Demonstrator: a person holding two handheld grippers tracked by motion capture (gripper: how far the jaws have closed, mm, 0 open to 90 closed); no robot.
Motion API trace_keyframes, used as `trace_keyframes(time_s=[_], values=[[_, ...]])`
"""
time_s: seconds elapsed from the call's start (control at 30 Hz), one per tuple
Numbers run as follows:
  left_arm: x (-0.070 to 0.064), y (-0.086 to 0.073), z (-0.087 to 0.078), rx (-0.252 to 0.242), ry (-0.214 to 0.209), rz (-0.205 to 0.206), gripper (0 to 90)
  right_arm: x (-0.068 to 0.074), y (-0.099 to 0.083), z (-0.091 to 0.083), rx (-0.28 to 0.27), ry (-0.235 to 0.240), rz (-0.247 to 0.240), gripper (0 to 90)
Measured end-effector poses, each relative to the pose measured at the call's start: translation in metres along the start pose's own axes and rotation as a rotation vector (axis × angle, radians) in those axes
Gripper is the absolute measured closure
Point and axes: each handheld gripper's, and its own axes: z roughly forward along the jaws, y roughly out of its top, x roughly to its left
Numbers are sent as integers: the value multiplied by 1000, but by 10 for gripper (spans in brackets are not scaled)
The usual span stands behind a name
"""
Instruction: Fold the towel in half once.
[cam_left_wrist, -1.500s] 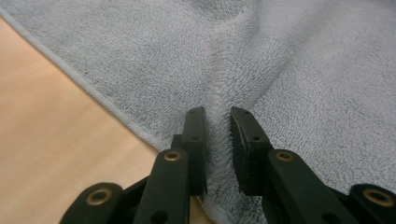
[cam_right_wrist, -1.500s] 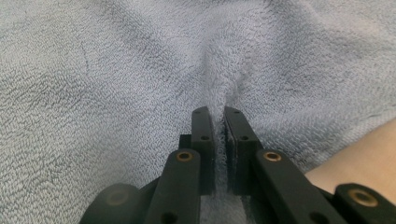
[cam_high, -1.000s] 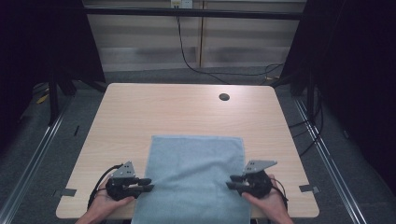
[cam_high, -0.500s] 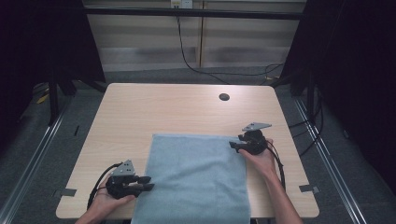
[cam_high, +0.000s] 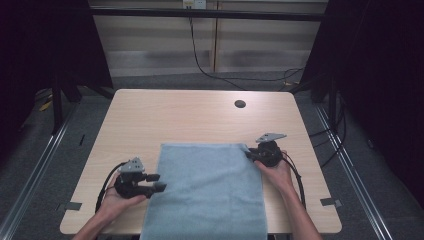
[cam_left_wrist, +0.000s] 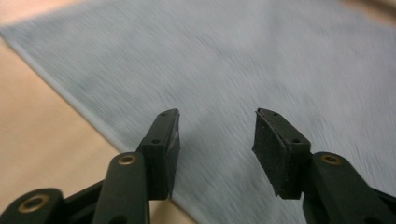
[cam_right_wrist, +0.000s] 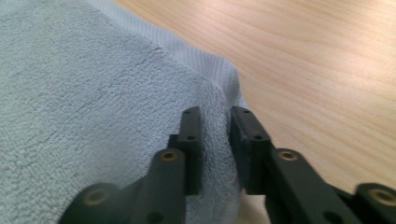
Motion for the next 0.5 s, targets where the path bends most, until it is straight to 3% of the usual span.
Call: trace_keyframes(time_s=[0.03, 0.13, 0.17, 0.2, 0.27, 0.3, 0.37, 0.5], values=[[6, 5, 3, -6, 20, 4, 498, 0, 0, 1, -5, 8, -1, 814], [27, 16, 13, -34, 49, -52, 476, 2, 0, 2, -13, 22, 7, 838], [32, 20, 16, -24, 71, -66, 473, 3, 0, 2, -8, 21, 7, 840], [38, 21, 19, -45, 107, -71, 449, 4, 0, 2, -10, 22, -8, 842], [50, 27, 27, -46, 122, -136, 442, 5, 1, 3, -10, 30, -5, 843], [52, 32, 31, -37, 145, -125, 441, 4, 1, 3, -11, 35, 4, 843], [58, 36, 39, -49, 143, -126, 433, 1, -1, 3, -21, 50, 28, 844], [68, 35, 50, -35, 186, -139, 434, 4, 0, 3, -15, 35, 6, 841]])
